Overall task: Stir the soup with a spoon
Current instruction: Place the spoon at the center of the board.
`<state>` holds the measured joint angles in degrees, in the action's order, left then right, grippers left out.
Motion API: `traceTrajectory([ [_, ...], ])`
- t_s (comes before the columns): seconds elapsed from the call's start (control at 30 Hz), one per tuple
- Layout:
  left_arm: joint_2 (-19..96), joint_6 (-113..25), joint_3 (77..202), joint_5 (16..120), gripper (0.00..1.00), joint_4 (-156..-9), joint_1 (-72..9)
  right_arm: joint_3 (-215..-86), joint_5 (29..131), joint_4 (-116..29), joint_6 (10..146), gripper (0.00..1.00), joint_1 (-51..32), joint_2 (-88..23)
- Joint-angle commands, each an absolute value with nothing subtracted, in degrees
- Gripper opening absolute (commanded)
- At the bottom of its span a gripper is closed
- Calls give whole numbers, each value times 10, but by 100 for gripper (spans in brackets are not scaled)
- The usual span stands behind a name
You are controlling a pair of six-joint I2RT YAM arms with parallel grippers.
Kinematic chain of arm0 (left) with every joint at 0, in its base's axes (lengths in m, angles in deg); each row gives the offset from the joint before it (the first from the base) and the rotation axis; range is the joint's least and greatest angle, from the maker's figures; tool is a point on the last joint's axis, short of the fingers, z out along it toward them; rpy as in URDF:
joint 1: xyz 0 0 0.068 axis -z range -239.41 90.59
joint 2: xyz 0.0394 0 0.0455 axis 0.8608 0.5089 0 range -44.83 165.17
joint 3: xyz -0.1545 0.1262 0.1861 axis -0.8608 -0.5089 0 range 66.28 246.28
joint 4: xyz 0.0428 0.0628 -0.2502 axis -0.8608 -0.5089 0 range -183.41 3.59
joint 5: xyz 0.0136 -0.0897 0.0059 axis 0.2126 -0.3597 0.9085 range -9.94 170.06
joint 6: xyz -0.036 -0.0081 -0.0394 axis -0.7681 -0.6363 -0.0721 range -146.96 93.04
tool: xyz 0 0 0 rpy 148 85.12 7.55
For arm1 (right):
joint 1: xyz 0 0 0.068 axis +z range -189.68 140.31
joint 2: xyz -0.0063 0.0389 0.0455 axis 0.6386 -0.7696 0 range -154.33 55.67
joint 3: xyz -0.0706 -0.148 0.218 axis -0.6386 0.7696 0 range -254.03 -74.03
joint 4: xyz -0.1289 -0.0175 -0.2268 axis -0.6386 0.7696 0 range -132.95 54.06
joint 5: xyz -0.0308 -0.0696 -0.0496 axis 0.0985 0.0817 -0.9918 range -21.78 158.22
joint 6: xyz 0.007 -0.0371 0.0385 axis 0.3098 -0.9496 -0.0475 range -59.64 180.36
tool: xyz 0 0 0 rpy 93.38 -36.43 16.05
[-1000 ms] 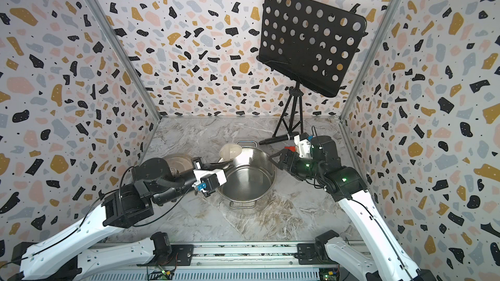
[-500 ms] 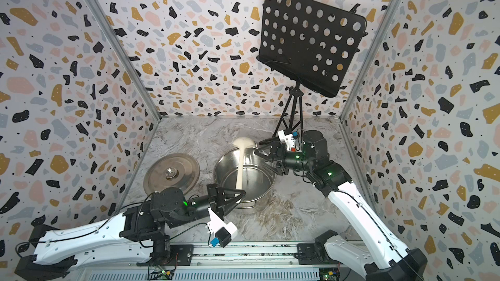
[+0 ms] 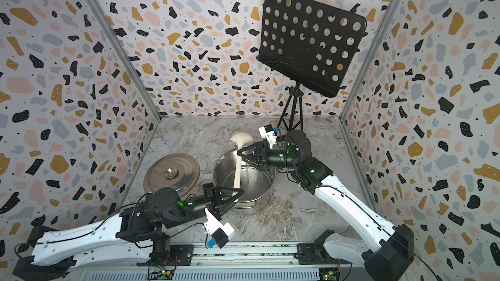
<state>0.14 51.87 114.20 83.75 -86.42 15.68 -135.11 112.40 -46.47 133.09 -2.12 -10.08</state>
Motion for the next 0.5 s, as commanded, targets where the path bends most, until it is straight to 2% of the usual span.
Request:
traceTrajectory([
  [0.0, -2, 518, 1149, 832, 0, -846, 160, -1354, 1126, -509, 1355, 45, -13, -97],
  [0.07, -1, 518, 1149, 832, 0, -847, 160, -1353, 1124, -509, 1354, 39, -11, -97],
  [0.27, 2, 516, 1148, 827, 0, -844, 160, -1352, 1127, -505, 1354, 30, -10, -102],
  [0.37, 3, 516, 1148, 829, 0, -841, 160, -1354, 1131, -507, 1354, 20, -9, -106],
  [0.47, 4, 516, 1149, 829, 0, -842, 161, -1356, 1133, -508, 1355, 16, -9, -110],
])
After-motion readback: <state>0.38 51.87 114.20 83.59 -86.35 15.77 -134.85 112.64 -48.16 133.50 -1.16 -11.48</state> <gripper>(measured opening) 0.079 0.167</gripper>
